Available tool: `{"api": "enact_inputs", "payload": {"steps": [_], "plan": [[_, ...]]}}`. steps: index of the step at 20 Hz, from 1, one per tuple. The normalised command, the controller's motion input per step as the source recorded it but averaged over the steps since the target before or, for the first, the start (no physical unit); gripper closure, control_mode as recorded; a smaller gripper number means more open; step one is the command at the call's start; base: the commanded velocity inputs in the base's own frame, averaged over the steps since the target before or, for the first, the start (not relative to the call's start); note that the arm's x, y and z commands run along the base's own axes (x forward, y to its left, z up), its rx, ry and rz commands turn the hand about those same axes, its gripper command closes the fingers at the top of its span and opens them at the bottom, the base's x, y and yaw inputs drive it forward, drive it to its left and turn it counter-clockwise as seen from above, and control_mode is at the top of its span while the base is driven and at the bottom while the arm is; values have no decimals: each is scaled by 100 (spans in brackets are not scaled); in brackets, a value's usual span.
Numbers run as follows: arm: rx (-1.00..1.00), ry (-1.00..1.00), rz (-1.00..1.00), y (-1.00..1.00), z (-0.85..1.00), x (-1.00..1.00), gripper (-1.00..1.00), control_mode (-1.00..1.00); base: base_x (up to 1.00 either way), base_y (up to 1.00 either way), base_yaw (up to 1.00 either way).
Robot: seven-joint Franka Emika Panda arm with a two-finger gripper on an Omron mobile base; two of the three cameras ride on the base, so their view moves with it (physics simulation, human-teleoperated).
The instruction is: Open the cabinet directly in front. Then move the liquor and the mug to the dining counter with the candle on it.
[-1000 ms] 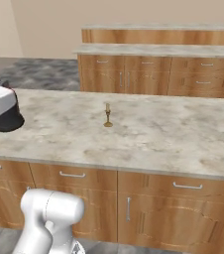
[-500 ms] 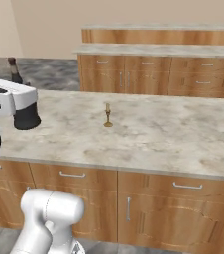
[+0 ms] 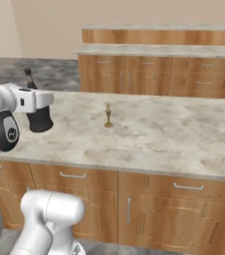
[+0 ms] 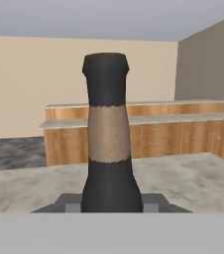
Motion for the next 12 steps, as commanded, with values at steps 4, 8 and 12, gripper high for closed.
{"api": "enact_inputs", "payload": {"steps": [4,8,12], "plan": [[0,7,7,0,-21,66,100,-100,0,0,0],[0,8,6,0,-25,78,100,-100,0,0,0],[0,7,6,0,-28,77,100,-100,0,0,0]]}}
